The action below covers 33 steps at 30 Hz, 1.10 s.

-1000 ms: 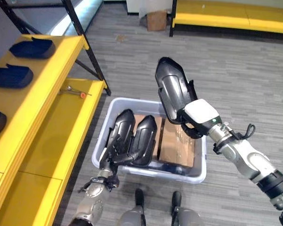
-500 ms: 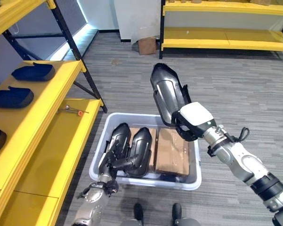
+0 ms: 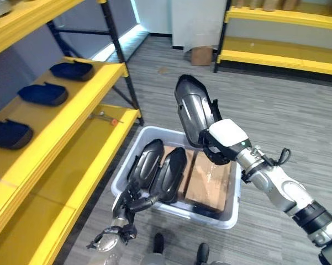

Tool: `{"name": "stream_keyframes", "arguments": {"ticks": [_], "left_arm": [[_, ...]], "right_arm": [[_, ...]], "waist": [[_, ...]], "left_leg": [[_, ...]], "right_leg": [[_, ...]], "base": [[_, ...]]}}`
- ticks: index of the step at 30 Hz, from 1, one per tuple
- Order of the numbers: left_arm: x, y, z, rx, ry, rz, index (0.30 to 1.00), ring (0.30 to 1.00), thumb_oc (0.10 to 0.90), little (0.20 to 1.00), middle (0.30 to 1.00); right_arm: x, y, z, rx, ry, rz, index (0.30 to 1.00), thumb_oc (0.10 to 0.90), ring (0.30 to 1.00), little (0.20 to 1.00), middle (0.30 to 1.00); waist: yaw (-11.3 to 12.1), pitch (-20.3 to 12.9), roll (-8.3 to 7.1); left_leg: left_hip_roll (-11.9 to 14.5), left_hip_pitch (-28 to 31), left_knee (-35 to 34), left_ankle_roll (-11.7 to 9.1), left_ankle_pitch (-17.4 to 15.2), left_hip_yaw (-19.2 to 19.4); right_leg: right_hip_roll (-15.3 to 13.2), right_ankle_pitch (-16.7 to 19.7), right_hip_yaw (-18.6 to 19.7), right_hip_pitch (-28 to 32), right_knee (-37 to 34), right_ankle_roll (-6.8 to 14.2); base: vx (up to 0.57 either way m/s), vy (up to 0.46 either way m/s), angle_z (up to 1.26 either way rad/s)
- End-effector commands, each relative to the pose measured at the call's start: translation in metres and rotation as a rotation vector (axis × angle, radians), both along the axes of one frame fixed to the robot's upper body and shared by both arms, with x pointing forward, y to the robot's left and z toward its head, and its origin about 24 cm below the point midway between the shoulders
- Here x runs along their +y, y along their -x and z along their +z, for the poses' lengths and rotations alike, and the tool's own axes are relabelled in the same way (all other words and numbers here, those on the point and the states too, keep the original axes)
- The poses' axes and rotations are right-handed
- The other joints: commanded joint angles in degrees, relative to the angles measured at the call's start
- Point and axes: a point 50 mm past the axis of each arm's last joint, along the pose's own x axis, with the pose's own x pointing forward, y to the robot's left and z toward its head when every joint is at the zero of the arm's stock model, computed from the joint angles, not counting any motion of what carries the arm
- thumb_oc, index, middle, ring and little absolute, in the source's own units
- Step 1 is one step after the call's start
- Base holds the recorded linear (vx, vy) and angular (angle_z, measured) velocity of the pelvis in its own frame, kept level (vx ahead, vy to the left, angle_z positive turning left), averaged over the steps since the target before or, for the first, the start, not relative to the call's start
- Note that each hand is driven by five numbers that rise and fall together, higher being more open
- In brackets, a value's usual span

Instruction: Move parts from the plastic box to the shelf.

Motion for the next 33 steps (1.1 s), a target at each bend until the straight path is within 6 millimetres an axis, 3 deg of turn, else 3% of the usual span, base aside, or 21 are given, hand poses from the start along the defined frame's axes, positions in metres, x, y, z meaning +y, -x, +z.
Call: {"name": "stream_keyframes", "arguments": {"ticks": [1, 3, 4, 5, 8, 12, 23, 25, 28, 30, 31, 32, 33], "left_arm": [[0.008, -0.030, 0.034, -0.190, -0.060, -0.012, 1.000, 1.000, 0.900, 1.000, 1.000], [0.007, -0.033, 0.035, -0.198, -0.046, -0.004, 1.000, 1.000, 0.900, 1.000, 1.000], [0.007, -0.033, 0.035, -0.198, -0.046, -0.006, 1.000, 1.000, 0.900, 1.000, 1.000], [0.002, -0.037, 0.038, -0.210, -0.034, -0.023, 1.000, 1.000, 0.900, 1.000, 1.000], [-0.008, -0.039, 0.039, -0.216, -0.027, -0.067, 1.000, 1.000, 0.900, 1.000, 1.000], [-0.008, -0.038, 0.041, -0.228, -0.047, -0.096, 1.000, 1.000, 0.900, 1.000, 1.000], [0.005, -0.029, 0.038, -0.213, -0.055, -0.034, 1.000, 1.000, 0.900, 1.000, 1.000], [0.007, -0.029, 0.041, -0.230, -0.073, -0.038, 1.000, 1.000, 0.900, 1.000, 1.000], [0.009, -0.031, 0.044, -0.239, -0.084, -0.031, 1.000, 1.000, 0.900, 1.000, 1.000], [0.009, -0.035, 0.048, -0.252, -0.105, -0.041, 1.000, 1.000, 0.900, 1.000, 1.000], [0.009, -0.035, 0.048, -0.251, -0.106, -0.040, 1.000, 1.000, 0.900, 1.000, 1.000], [0.008, -0.038, 0.049, -0.259, -0.112, -0.051, 1.000, 1.000, 0.900, 1.000, 1.000], [0.007, -0.042, 0.052, -0.271, -0.122, -0.057, 1.000, 1.000, 0.900, 1.000, 1.000]], "right_arm": [[0.022, -0.004, 0.074, -0.324, -0.140, 0.109, 0.300, 0.400, 0.300, 0.300, 0.300], [0.013, 0.000, 0.065, -0.299, -0.170, 0.085, 0.300, 0.400, 0.300, 0.300, 0.300], [0.013, 0.001, 0.065, -0.299, -0.170, 0.083, 0.300, 0.400, 0.300, 0.300, 0.300], [0.004, 0.003, 0.057, -0.273, -0.173, 0.049, 0.300, 0.400, 0.300, 0.300, 0.300], [-0.020, 0.011, 0.050, -0.252, -0.187, -0.031, 0.300, 0.400, 0.300, 0.300, 0.300], [-0.029, 0.015, 0.043, -0.227, -0.208, -0.069, 0.300, 0.400, 0.300, 0.300, 0.300], [0.004, 0.007, 0.046, -0.213, -0.197, 0.029, 0.300, 0.400, 0.300, 0.300, 0.300], [0.016, 0.004, 0.049, -0.214, -0.192, 0.063, 0.300, 0.400, 0.300, 0.300, 0.300], [0.022, 0.001, 0.047, -0.199, -0.202, 0.070, 0.300, 0.400, 0.300, 0.300, 0.300], [0.023, 0.001, 0.045, -0.187, -0.198, 0.068, 0.300, 0.400, 0.300, 0.300, 0.300], [0.023, 0.001, 0.044, -0.186, -0.199, 0.069, 0.300, 0.400, 0.300, 0.300, 0.300], [0.021, 0.002, 0.044, -0.184, -0.192, 0.065, 0.300, 0.400, 0.300, 0.300, 0.300], [0.019, 0.002, 0.044, -0.182, -0.187, 0.059, 0.300, 0.400, 0.300, 0.300, 0.300]], "waist": [[-2.32, -1.79, -5.04], [-3.60, -2.33, -5.16], [-3.55, -2.02, -5.13], [-4.58, -2.93, -4.48], [-6.64, -4.23, -3.44], [-5.94, -5.05, -3.22], [-1.93, -5.64, -6.49], [-0.21, -5.59, -7.74], [0.53, -5.51, -8.14], [0.11, -4.90, -8.37], [0.06, -5.10, -8.31], [-0.85, -4.77, -8.35], [-2.71, -4.78, -8.04]], "left_leg": [[6.98, 3.97, 2.10, -1.71, 10.00, 8.26], [9.60, 7.78, 8.71, -2.33, 7.08, 10.20], [9.72, 7.36, 9.05, -1.82, 7.58, 10.71], [10.36, 11.72, 7.36, -2.59, 6.03, 11.35], [9.48, 13.47, 1.57, -2.67, 3.77, 16.31], [6.87, 14.11, -0.03, -1.51, -0.23, 16.86], [-3.01, 13.27, -1.12, 4.07, -6.93, 12.58], [-6.58, 12.39, -1.12, 5.94, -8.13, 10.46], [-8.90, 12.26, -1.12, 7.33, -8.82, 8.90], [-10.46, 11.80, -1.12, 8.42, -8.28, 7.81], [-10.27, 12.19, -1.12, 8.15, -9.16, 7.09], [-10.93, 11.55, -1.12, 8.61, -8.26, 6.66], [-10.99, 11.18, -1.12, 8.64, -7.87, 5.02]], "right_leg": [[-7.93, -3.58, 2.53, 0.23, 0.77, 6.11], [-9.35, -3.86, 0.69, -0.26, 1.47, 6.42], [-9.44, -3.19, -0.21, -0.55, 1.70, 5.97], [-10.34, -4.43, -1.42, -0.67, 3.04, 6.84], [-12.62, -3.46, -3.71, 0.73, 3.78, 8.57], [-15.70, -1.07, -4.47, 2.48, 2.91, 10.57], [-22.74, 6.26, -5.32, 4.29, 0.11, 15.60], [-25.54, 9.53, -5.96, 5.08, -0.43, 17.18], [-27.71, 10.70, -6.13, 5.24, 1.74, 17.44], [-28.97, 12.46, -4.75, 4.85, 4.96, 16.47], [-28.72, 11.75, -3.87, 5.11, 5.17, 17.24], [-28.12, 12.73, -0.85, 4.13, 5.61, 15.98], [-25.03, 11.79, 6.63, 2.35, 5.45, 14.58]], "base": [[-0.10, -0.011, 1.13], [-0.11, 0.044, 1.05], [-0.03, 0.145, 1.04], [-0.01, 0.171, 0.97], [0.06, 0.211, 0.73], [0.05, 0.260, 0.67], [0.01, 0.218, 0.17], [0.02, 0.351, 0.22], [0.03, 0.225, 0.30], [-0.01, 0.159, 0.53], [-0.05, 0.107, 0.93], [0.03, 0.074, 1.01], [0.02, 0.133, 0.95]]}}
